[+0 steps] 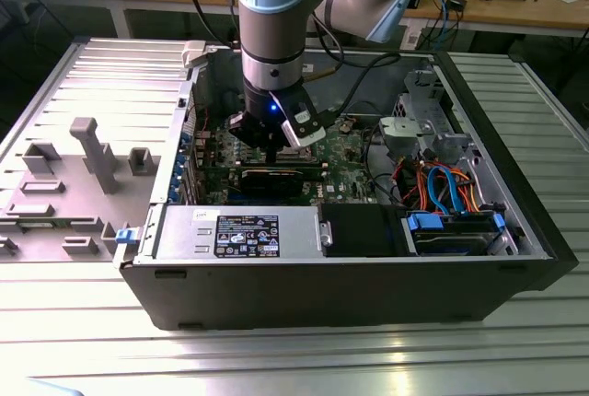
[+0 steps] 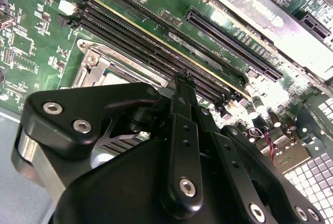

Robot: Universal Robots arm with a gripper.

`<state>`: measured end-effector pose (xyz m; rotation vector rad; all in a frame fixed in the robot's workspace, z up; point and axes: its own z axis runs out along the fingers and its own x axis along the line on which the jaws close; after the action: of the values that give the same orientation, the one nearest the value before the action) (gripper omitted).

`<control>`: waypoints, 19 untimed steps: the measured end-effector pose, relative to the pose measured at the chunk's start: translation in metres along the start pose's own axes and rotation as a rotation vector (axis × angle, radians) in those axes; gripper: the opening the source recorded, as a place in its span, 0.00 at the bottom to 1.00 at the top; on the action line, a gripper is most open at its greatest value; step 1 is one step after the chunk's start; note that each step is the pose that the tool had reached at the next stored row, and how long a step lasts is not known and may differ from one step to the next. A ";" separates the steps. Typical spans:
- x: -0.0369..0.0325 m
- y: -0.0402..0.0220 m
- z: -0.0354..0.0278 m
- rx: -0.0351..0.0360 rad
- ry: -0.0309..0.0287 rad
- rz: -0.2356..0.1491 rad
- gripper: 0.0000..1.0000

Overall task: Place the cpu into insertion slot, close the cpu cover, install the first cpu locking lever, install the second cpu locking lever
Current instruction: 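Install the second cpu locking lever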

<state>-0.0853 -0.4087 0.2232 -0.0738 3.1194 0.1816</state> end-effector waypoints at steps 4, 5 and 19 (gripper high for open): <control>0.0000 0.0000 0.0000 0.0000 0.0000 0.000 0.11; 0.0000 0.0000 0.0001 0.0000 0.0000 0.000 0.11; 0.0052 -0.0002 0.0038 -0.0286 0.0005 -0.003 0.11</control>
<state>-0.0904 -0.4087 0.2193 -0.0790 3.1174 0.2263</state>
